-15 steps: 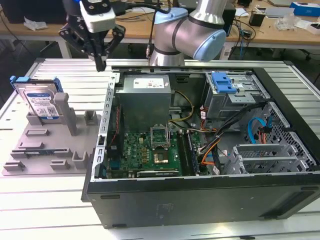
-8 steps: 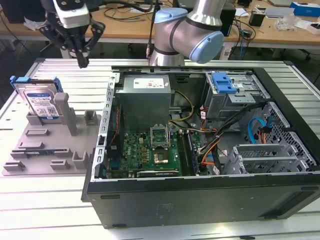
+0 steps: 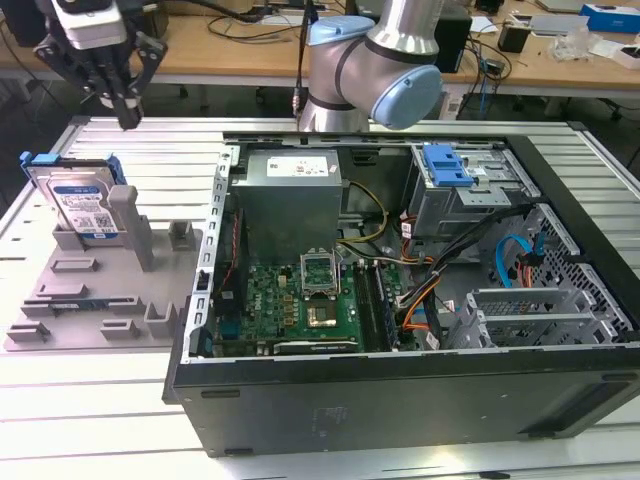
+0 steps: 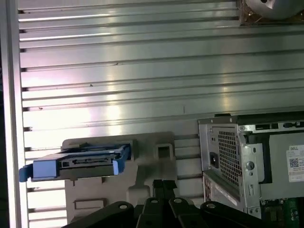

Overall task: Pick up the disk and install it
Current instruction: 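Reach for the disk, then pick up the disk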

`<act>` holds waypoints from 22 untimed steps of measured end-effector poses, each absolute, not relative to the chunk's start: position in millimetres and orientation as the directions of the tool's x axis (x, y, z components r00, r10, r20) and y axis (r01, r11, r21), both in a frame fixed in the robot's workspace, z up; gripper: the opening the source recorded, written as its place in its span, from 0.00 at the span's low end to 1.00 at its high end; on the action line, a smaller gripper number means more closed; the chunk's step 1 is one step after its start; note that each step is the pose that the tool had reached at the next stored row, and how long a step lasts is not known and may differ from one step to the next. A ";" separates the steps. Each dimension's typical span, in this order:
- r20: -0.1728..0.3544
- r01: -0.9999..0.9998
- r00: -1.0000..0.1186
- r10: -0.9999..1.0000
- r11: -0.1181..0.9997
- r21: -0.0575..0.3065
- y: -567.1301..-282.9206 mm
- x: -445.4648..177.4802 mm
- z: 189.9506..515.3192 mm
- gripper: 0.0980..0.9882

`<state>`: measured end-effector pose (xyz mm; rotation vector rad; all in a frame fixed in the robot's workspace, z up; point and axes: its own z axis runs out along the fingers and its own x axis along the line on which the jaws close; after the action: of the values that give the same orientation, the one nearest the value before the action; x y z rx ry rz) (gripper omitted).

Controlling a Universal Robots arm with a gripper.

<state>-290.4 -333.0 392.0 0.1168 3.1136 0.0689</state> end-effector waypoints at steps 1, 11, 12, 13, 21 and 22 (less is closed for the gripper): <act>-0.023 0.074 -0.997 0.075 0.996 0.045 -331.5 -295.7 392.0 0.01; -0.023 0.074 -0.997 0.075 0.996 0.045 -318.0 -351.5 391.3 0.01; -0.023 0.074 -0.997 0.075 0.996 0.045 -318.0 -351.5 391.3 0.01; -0.023 0.074 -0.997 0.075 0.996 0.045 -318.0 -351.5 391.3 0.01; -0.023 0.073 -0.997 0.075 0.996 0.045 -318.0 -352.2 391.4 0.01; -0.023 0.073 -0.997 0.074 0.996 0.045 -318.0 -352.2 391.3 0.01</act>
<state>-352.2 -318.0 391.3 0.1153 3.1138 0.0681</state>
